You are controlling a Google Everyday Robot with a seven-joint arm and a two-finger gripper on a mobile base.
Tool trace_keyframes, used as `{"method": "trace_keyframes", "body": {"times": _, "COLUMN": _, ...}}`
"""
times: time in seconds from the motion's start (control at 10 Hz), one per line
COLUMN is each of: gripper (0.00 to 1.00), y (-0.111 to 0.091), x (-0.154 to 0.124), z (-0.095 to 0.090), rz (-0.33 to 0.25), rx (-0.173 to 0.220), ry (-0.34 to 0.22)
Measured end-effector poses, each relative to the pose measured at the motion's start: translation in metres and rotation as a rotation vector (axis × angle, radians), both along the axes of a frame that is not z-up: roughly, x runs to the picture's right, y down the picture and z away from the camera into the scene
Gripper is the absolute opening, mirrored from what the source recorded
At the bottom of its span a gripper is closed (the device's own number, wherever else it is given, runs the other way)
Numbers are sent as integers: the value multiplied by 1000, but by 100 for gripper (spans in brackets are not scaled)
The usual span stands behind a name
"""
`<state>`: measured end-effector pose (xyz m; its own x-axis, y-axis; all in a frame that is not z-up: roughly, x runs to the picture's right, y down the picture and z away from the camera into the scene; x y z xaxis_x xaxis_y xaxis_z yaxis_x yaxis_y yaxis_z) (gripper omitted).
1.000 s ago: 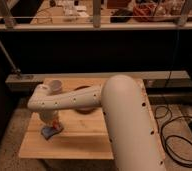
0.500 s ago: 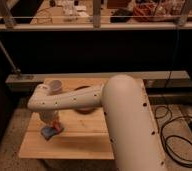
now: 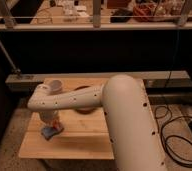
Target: Place the pepper on the white sponge
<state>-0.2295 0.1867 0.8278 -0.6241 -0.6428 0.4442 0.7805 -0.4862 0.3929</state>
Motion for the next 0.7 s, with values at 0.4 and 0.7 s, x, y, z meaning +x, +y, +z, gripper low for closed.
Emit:
{"method": "trace_keyframes", "body": {"times": 0.4, "gripper": 35, "y": 0, "x": 0, "z": -1, "rz": -8, "rx": -1, "ry": -5}}
{"method": "trace_keyframes", "body": {"times": 0.7, "gripper": 35, "y": 1, "x": 0, "z": -1, "rz": -14, "rx": -2, "ry": -9}}
